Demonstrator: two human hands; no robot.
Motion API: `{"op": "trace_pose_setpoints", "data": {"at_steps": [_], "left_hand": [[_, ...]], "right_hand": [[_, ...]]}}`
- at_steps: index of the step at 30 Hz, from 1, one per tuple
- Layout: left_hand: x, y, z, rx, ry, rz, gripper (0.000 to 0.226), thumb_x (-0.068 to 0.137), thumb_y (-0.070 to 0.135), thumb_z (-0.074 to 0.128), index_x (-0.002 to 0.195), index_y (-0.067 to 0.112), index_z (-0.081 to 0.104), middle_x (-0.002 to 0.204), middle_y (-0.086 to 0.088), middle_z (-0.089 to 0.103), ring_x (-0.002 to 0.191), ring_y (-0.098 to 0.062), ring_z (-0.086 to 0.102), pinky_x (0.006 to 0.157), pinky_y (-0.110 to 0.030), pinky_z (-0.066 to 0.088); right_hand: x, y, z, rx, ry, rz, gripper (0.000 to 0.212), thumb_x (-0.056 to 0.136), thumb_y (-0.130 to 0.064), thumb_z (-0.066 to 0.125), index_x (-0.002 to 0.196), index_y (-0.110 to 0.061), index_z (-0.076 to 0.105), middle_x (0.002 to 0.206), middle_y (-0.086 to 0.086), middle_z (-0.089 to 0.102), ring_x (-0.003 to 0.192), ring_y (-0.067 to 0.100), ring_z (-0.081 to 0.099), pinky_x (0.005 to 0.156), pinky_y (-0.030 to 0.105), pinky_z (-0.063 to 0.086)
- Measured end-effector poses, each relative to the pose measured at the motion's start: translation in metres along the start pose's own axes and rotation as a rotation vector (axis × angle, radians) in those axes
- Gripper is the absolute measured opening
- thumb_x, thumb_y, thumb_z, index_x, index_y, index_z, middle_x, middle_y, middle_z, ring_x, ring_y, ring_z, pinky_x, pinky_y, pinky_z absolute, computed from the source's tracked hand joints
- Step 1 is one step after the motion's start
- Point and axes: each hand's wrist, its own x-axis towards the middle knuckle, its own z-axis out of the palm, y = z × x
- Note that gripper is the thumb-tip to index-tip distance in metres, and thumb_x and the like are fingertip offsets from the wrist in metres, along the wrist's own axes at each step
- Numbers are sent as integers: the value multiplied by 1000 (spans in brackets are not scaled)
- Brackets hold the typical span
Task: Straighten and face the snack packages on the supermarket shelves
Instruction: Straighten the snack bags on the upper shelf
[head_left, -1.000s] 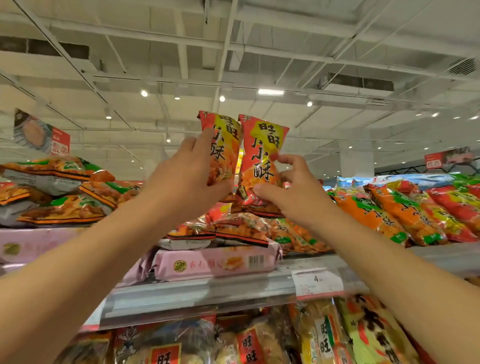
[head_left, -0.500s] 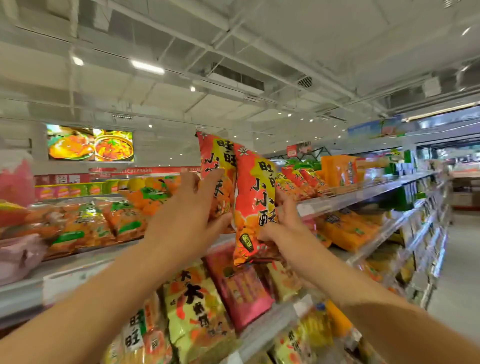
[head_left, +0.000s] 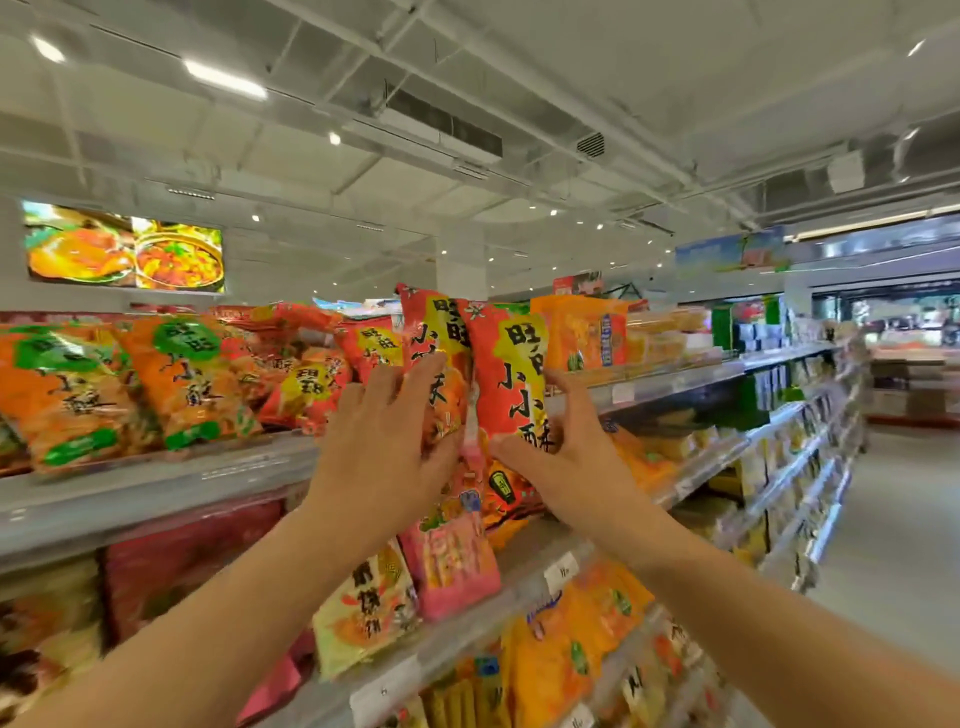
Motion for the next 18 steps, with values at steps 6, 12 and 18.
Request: {"op": "trace_pose_setpoints", "data": {"at_steps": [6, 12, 18], "left_hand": [[69, -9, 49, 89, 30, -40, 71, 88, 46, 60, 148, 22, 30, 124, -16, 52, 112, -40, 49, 93, -49, 39], [140, -24, 111, -11, 3, -166, 73, 85, 46, 67, 142, 23, 27, 124, -16, 51, 113, -37, 53, 82, -41, 43], [169, -28, 163, 120, -118, -274, 71, 82, 54, 67, 132, 18, 31, 117, -14, 52, 105, -35, 57, 80, -44, 50]], "right_hand": [[78, 62, -32, 3, 57, -11, 69, 78, -51, 73, 125, -59, 23, 97, -21, 62, 81, -11, 61, 70, 22, 53], [180, 103, -41, -105, 99, -138, 73, 80, -35, 76, 134, -37, 28, 90, -19, 61, 77, -3, 65, 68, 27, 56], [261, 130, -20, -112, 28, -159, 73, 80, -35, 76, 134, -34, 27, 84, -20, 60, 67, -6, 65, 53, 13, 52]]}}
